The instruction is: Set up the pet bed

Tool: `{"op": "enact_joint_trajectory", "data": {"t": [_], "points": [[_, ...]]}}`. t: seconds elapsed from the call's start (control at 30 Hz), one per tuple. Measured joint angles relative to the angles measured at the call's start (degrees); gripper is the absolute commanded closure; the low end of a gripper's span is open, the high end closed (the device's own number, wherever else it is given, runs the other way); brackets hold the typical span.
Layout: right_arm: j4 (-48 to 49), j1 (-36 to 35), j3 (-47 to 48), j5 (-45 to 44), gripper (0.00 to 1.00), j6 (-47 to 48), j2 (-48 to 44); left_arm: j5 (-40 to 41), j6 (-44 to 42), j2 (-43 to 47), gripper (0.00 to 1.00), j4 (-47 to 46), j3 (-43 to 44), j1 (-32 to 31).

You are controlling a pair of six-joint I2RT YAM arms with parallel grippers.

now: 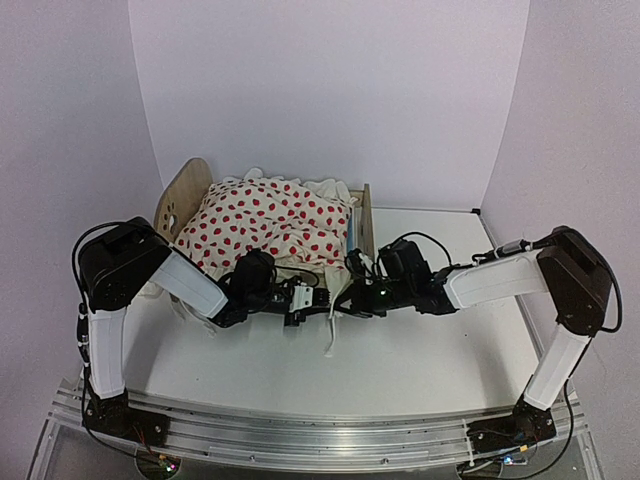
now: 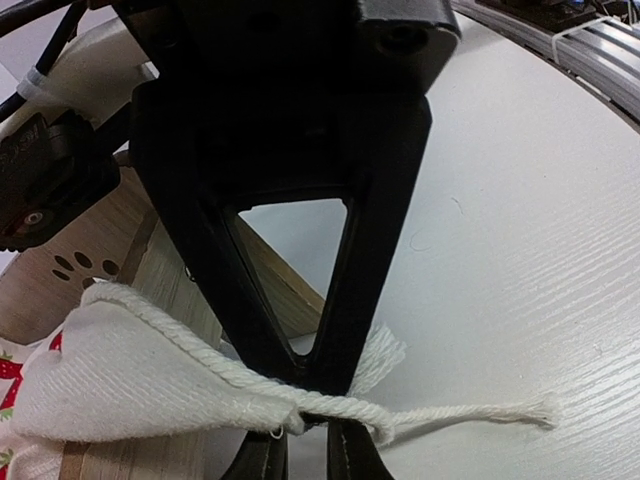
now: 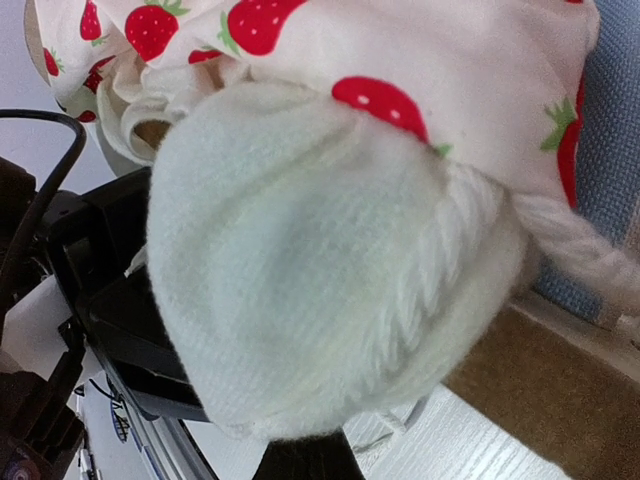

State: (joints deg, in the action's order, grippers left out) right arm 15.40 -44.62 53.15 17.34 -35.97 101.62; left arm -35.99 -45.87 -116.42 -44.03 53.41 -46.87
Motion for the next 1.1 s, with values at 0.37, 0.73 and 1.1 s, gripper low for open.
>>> {"op": "enact_joint_trajectory", "data": {"t": [0.37, 0.73, 1.1], "points": [[-0.53, 0.22, 0.00, 0.68, 0.77, -0.28, 0.15, 0.22, 2.33, 0.26, 1.00, -0.04, -1.39, 0.03], [-14.36, -4.85, -2.91, -17.87, 0.39, 0.19, -13.64, 1.63, 5.64, 2.10, 1.00, 0.57, -1.81, -0.87], [-12.71, -20.18, -4.94, -40.77, 0.33, -1.58, -3.82, 5.20, 9.35, 2.40, 1.00, 2.20, -1.70, -0.87]]}}
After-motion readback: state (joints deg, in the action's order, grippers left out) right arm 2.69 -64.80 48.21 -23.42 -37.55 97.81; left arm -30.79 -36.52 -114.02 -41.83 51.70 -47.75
